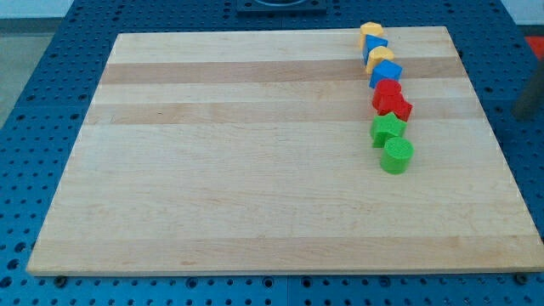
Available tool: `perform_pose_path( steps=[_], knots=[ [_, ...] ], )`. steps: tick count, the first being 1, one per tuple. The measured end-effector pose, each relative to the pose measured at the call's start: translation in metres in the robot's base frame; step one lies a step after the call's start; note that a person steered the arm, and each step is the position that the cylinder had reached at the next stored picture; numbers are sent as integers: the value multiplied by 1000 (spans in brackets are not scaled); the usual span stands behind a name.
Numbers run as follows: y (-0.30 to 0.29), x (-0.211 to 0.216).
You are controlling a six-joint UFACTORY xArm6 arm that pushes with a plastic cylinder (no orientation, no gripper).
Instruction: Separate the blue triangle from group of blocks
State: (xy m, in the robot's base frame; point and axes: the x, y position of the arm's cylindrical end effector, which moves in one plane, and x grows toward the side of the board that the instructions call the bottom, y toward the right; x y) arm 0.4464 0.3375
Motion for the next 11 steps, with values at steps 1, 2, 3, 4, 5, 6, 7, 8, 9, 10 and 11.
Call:
perform_pose_path(
  steps=[1,2,3,4,5,6,7,8,9,10,11],
  knots=[
    [-92,84],
    [-223,129],
    [-266,99],
    [-262,65],
    [-258,39],
    [-181,33],
    [-191,36],
    [-252,20],
    [-281,-12],
    [-203,4],
    [-188,4]
  ],
)
